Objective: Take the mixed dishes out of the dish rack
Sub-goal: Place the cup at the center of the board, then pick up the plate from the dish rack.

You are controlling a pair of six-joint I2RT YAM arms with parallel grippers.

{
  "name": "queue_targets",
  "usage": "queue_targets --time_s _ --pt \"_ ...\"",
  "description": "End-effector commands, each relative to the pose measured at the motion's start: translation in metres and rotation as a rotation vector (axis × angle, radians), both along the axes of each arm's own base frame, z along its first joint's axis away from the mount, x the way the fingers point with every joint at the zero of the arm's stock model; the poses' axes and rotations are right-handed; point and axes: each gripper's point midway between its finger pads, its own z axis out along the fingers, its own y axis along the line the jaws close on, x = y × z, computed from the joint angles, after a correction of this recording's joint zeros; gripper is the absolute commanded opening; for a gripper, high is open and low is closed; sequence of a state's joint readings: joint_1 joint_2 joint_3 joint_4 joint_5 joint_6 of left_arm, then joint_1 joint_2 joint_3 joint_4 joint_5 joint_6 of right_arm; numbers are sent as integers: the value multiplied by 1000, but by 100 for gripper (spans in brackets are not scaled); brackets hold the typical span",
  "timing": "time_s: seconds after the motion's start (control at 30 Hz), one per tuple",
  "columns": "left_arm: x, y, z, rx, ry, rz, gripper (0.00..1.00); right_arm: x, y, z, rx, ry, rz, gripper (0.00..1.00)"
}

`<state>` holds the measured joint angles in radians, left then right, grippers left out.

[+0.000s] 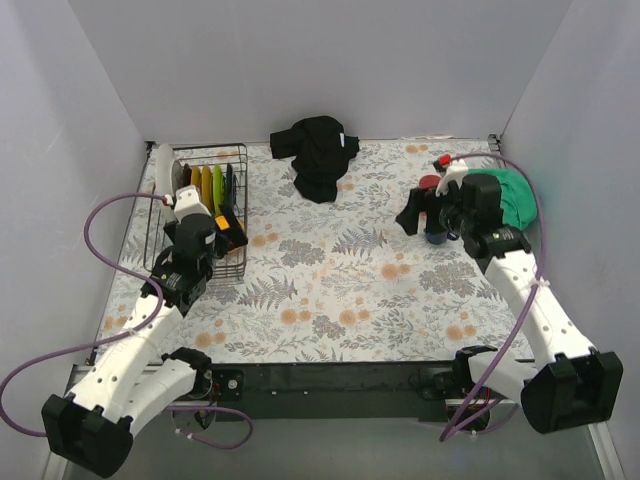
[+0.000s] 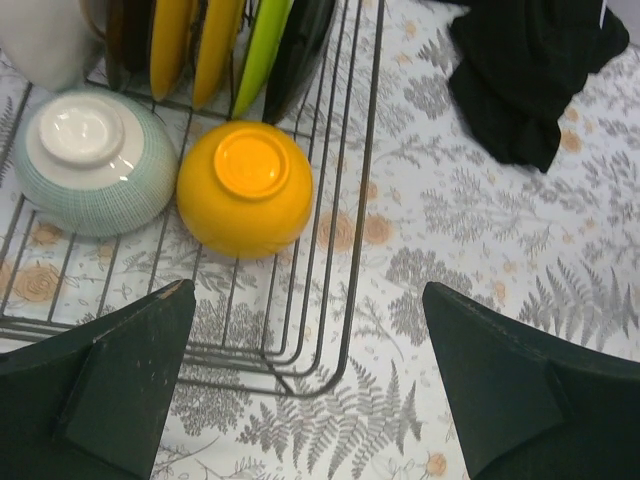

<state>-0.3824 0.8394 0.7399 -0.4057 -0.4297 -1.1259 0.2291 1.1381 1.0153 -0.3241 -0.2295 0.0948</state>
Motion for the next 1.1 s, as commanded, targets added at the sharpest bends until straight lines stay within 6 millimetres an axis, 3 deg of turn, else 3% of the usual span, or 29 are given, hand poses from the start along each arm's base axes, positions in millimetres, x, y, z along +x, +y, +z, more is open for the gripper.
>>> queue_targets --time_s 0.0,0.37,0.5,0.7,0.8,0.87,0.9,1.07 --pt "35 16 29 -13 -16 80 98 -38 30 -7 155 -43 180 90" --pt "84 84 62 26 -37 255 98 -58 53 -24 218 -17 296 89" --pt "97 122 75 74 -49 305 98 -62 62 -31 219 2 330 89" --pt "123 153 86 113 -52 246 97 -70 75 -37 197 19 383 89" --pt "137 162 86 108 -55 182 94 -74 80 -39 192 30 402 89" --pt "147 161 73 88 -17 123 92 -75 81 -41 189 33 408 89" --pt "152 161 77 76 -23 96 91 -76 82 -43 188 39 409 89" --pt "170 154 53 -3 34 -5 84 -75 81 -45 183 40 407 89"
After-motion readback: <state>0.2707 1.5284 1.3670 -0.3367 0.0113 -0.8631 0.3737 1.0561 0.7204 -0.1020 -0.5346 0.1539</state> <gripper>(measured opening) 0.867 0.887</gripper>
